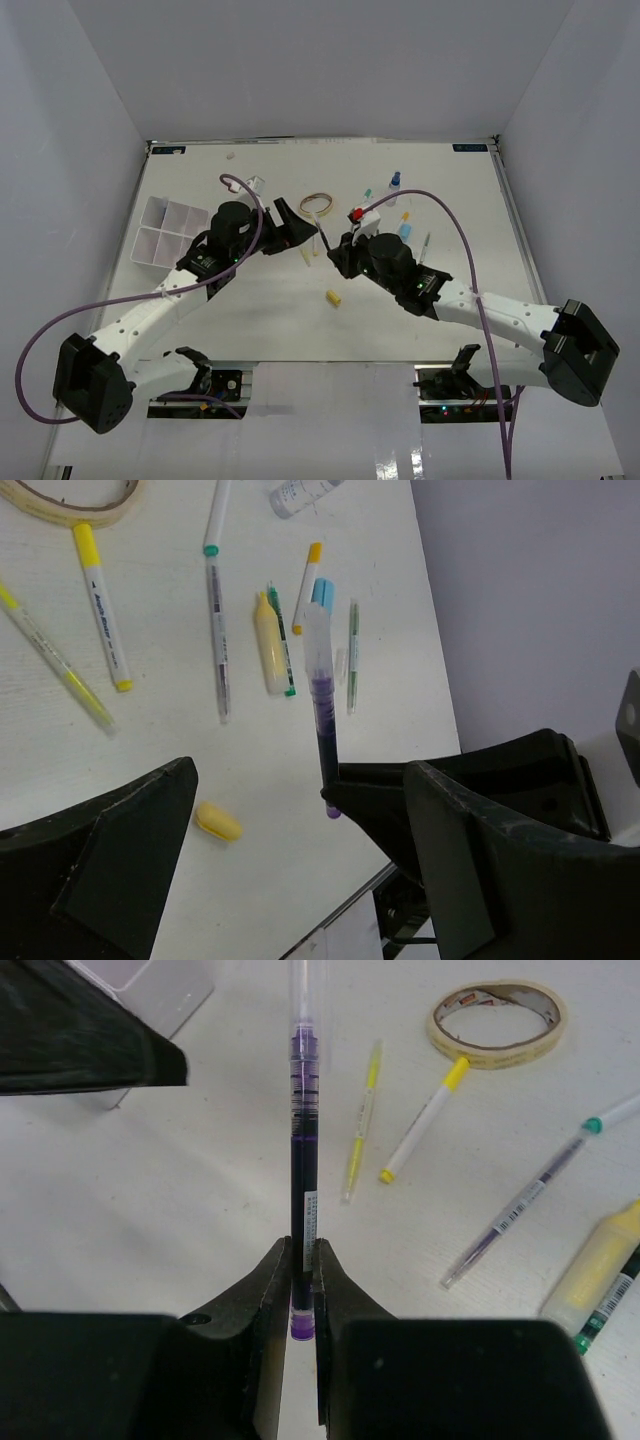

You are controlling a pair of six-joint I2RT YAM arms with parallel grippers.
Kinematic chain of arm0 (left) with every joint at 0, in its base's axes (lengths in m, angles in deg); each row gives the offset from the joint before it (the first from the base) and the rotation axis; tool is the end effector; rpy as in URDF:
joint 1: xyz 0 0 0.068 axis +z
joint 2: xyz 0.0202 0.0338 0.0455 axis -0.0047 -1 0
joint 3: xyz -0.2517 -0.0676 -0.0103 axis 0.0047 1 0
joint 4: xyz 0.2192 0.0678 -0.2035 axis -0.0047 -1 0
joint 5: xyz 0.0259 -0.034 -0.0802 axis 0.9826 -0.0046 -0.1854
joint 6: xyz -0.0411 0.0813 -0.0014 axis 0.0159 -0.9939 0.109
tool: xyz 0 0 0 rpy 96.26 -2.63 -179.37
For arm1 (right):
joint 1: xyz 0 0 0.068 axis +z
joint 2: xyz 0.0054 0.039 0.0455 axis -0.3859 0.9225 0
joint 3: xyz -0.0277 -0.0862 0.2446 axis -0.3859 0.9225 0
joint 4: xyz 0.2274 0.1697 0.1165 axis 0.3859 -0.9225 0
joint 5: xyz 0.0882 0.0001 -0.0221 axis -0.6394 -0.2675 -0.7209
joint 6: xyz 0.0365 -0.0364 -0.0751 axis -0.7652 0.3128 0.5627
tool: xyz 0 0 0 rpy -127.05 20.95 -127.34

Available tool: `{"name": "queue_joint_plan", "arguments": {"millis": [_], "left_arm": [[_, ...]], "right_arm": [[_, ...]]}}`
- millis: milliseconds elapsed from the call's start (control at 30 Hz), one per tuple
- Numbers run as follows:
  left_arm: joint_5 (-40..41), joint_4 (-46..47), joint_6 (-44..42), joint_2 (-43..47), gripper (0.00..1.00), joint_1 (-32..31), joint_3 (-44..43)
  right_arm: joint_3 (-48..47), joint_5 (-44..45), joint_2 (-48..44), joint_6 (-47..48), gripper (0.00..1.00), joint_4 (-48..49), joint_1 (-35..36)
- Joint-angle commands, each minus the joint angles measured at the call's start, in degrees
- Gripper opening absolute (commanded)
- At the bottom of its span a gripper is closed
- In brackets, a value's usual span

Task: Sort the stationery into containers
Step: Place the pen in the storage box.

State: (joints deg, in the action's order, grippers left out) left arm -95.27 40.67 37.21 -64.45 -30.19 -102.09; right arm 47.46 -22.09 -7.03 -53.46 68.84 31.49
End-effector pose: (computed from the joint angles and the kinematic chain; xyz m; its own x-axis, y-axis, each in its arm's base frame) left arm 0.2867 -0.1876 0.2498 -0.6981 -0.3973 -0.5957 0.2289 0.6644 -0.7114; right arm 0.2290 0.2843 0.2183 -0.3548 0.0324 -0.9344 -0.5725 0.7826 0.2445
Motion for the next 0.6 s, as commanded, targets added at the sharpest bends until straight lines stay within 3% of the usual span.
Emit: {"name": "queue_joint_plan", "arguments": {"millis": [0, 167, 300, 533, 567], "left_arm": [[6.71, 2.44, 1.79, -2.05, 0.94, -3.2, -3.78], [10.14, 3.32, 2.05, -5.56, 0.83, -6.8, -5.89], [10.76, 4.02, 1.88, -8.2, 0.6, -8.3, -7.21], [13.22, 5.08, 1.61, -10.23, 0.38, -10.32, -8.09], [13.31, 5.08, 1.61, -10.4, 0.3, -10.41, -8.18]], "right_arm": [[1.44, -2.64, -2.47, 1.08, 0.14, 7.74, 0.65], [3.2, -3.34, -4.5, 0.9, 0.14, 9.42, 0.74], [4.34, -3.96, -5.55, 0.73, 0.15, 10.39, 0.74], [5.75, -3.96, -6.34, 0.2, 0.15, 11.27, 0.74], [5.93, -3.87, -6.43, 0.11, 0.15, 11.35, 0.74]]}}
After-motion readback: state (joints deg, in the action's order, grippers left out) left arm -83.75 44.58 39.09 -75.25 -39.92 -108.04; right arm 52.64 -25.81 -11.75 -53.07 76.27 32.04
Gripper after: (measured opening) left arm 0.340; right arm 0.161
